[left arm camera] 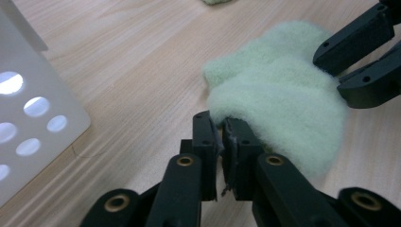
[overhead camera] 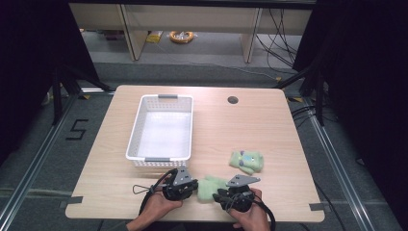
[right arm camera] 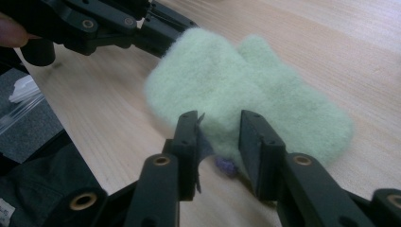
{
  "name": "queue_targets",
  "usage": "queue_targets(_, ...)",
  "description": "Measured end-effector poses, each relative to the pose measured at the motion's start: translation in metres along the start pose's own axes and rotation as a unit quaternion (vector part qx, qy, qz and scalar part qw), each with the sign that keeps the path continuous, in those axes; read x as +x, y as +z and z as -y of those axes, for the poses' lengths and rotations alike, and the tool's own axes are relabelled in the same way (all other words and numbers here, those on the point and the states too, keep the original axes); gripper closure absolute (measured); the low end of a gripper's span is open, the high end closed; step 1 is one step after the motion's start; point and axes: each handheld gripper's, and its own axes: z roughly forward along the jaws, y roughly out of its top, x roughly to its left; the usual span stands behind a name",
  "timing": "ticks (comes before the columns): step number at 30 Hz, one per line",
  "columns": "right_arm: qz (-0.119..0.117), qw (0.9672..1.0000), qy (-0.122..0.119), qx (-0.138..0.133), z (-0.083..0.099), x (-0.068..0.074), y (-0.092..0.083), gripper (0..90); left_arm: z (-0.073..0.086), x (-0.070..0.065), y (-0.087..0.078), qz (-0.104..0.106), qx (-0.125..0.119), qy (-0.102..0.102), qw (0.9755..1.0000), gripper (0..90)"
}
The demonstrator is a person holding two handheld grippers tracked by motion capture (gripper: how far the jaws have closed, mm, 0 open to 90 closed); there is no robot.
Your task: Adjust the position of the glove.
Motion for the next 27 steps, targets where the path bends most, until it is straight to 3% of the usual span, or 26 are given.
queue_targets(1,0.0,1.0,0.004,-0.003,0.0,0.0,-0.001,63.9,0.0,0.001,-0.001,-0.004,0.001,-0.005,1.0,76.3)
queue_targets(2,-0.006,0.9999,-0.004,-0.014,-0.003,-0.003,-0.005,62.1,-0.001,0.002,-0.006,-0.009,0.006,0.009,0.9999,72.1)
queue_targets(3,-0.006,0.9999,-0.004,-0.014,-0.003,-0.003,-0.005,62.1,-0.001,0.002,-0.006,-0.009,0.006,0.009,0.9999,68.3)
queue_targets(4,-0.002,0.9998,-0.002,-0.019,-0.005,-0.004,-0.008,61.8,-0.001,-0.001,-0.008,-0.026,0.008,0.014,0.9995,68.3)
queue_targets(5,0.004,0.9996,-0.005,-0.028,-0.006,-0.007,-0.012,61.2,-0.001,-0.002,-0.012,-0.049,0.011,0.039,0.998,63.1)
queue_targets(6,0.011,0.999,-0.002,-0.042,-0.008,-0.015,-0.02,59.6,-0.001,-0.002,-0.017,-0.039,0.011,0.026,0.9989,59.9)
queue_targets(7,0.011,0.999,-0.002,-0.042,-0.008,-0.015,-0.02,59.6,-0.001,-0.002,-0.017,-0.039,0.011,0.026,0.9989,59.2)
queue_targets(8,0.034,0.9982,0.005,-0.05,-0.009,-0.027,-0.029,59.5,-0.001,-0.002,-0.021,-0.04,0.01,0.026,0.9988,57.7)
queue_targets(10,0.045,0.9975,0.002,-0.053,-0.009,-0.032,-0.032,59.4,-0.002,-0.001,-0.025,-0.037,0.01,0.027,0.9989,56.7)
queue_targets(12,0.067,0.9957,0.013,-0.063,-0.009,-0.05,-0.039,58.7,-0.001,-0.002,-0.031,-0.015,0.002,-0.012,0.9998,53.3)
queue_targets(14,0.074,0.9951,0.014,-0.065,-0.01,-0.056,-0.042,58.6,-0.001,0.0,-0.035,-0.013,0.009,-0.007,0.9999,52.4)
queue_targets(15,0.082,0.9943,0.021,-0.065,-0.011,-0.063,-0.044,58.4,0.0,-0.003,-0.034,-0.003,-0.005,-0.034,0.9994,50.6)
queue_targets(17,0.095,0.993,0.034,-0.063,-0.015,-0.074,-0.044,57.8,0.001,0.0,-0.039,-0.002,0.002,-0.037,0.9993,46.2)
queue_targets(20,0.113,0.9907,0.043,-0.063,-0.021,-0.087,-0.042,56.7,0.004,-0.002,-0.041,0.012,0.005,-0.074,0.9972,39.3)
queue_targets(24,0.132,0.9882,0.056,-0.054,-0.031,-0.102,-0.031,54.2,0.006,-0.003,-0.043,0.017,0.006,-0.074,0.997,34.9)
queue_targets(26,0.145,0.9866,0.064,-0.038,-0.037,-0.109,-0.024,53.3,0.007,-0.003,-0.045,0.021,0.014,-0.07,0.9972,34.1)
queue_targets(27,0.15,0.9851,0.08,-0.021,-0.039,-0.109,-0.022,53.1,0.007,-0.004,-0.045,0.02,0.012,-0.076,0.9969,33.7)
